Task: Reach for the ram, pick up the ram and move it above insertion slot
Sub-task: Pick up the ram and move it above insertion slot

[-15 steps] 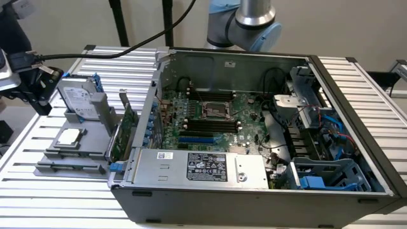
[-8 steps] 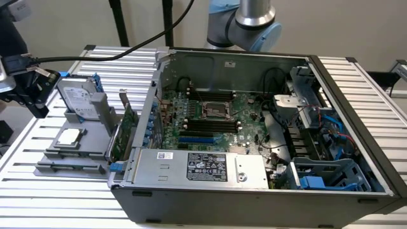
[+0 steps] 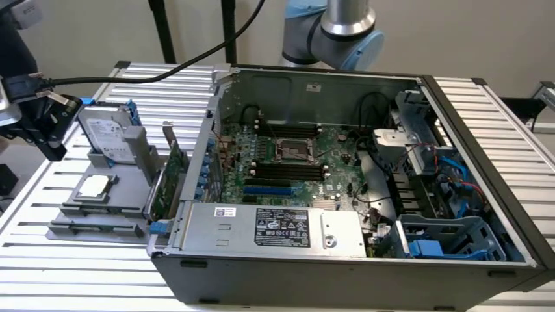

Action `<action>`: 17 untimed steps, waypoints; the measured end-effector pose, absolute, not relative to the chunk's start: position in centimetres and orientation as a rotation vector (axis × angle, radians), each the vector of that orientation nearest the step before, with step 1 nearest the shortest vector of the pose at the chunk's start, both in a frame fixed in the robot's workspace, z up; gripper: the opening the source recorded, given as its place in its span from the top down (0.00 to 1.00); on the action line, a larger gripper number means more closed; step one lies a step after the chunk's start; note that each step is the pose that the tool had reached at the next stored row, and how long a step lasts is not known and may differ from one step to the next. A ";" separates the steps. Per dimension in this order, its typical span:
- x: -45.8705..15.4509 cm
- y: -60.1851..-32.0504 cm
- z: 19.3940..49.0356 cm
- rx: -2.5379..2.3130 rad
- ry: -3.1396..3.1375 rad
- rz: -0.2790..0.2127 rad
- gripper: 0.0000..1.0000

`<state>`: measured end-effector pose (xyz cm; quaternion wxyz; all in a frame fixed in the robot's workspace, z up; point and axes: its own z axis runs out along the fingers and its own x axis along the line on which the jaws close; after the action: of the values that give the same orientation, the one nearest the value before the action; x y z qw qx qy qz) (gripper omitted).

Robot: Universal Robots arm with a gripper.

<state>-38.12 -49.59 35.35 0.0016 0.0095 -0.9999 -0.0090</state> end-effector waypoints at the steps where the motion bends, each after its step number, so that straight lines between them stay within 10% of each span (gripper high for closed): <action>1: -38.1 -49.6 35.4 0.030 -3.138 -0.028 0.89; 17: -38.1 -49.6 35.1 0.341 -3.118 -0.027 0.89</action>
<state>-38.12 -49.59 35.06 0.0025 0.1087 -0.9940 -0.0087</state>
